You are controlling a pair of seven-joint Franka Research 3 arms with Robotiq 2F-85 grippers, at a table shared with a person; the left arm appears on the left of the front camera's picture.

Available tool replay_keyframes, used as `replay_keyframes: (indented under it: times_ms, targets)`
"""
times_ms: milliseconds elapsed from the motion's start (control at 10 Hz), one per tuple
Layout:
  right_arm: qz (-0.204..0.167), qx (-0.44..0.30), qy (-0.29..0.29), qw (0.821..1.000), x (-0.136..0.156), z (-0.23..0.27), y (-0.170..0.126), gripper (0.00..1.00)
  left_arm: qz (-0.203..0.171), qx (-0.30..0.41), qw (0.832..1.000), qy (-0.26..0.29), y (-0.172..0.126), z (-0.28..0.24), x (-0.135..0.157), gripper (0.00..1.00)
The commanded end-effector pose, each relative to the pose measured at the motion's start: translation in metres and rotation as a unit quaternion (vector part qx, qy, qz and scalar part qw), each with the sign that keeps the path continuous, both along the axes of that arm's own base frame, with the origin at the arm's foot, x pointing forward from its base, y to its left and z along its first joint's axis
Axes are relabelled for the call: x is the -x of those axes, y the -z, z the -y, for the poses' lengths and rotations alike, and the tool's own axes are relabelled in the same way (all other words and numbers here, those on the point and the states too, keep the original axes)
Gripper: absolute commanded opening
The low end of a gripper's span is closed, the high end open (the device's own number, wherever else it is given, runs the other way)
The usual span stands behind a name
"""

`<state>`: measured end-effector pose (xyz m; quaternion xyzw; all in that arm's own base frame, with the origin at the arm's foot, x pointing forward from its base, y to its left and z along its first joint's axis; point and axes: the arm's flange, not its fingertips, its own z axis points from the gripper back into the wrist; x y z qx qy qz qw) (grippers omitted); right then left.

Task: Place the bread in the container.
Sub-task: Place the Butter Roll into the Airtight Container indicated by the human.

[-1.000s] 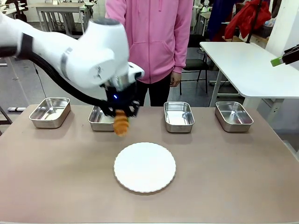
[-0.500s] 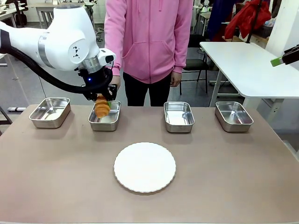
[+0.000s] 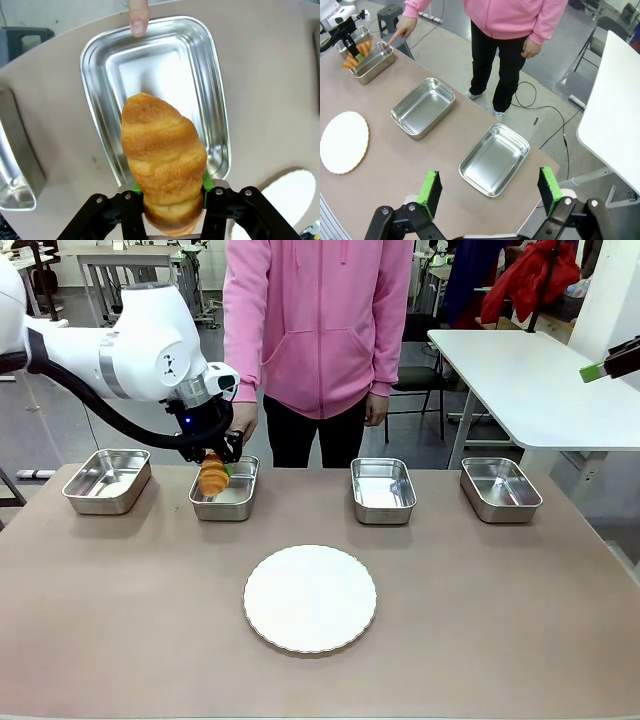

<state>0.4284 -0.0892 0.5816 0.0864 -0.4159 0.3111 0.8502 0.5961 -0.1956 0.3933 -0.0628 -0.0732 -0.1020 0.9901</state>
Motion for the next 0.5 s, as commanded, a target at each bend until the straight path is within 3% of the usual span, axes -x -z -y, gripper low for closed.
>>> replay_keyframes:
  times_ms: [0,400]
  targets:
    - [0.007,-0.009,-0.002,1.000,-0.001,0.001,0.000,1.00,-0.014,0.001,1.000,0.003,0.001,-0.005,-0.016,0.41]
    - [0.007,-0.009,-0.002,1.000,-0.001,0.001,0.000,1.00,-0.001,-0.010,1.000,-0.004,0.011,-0.003,-0.033,0.41]
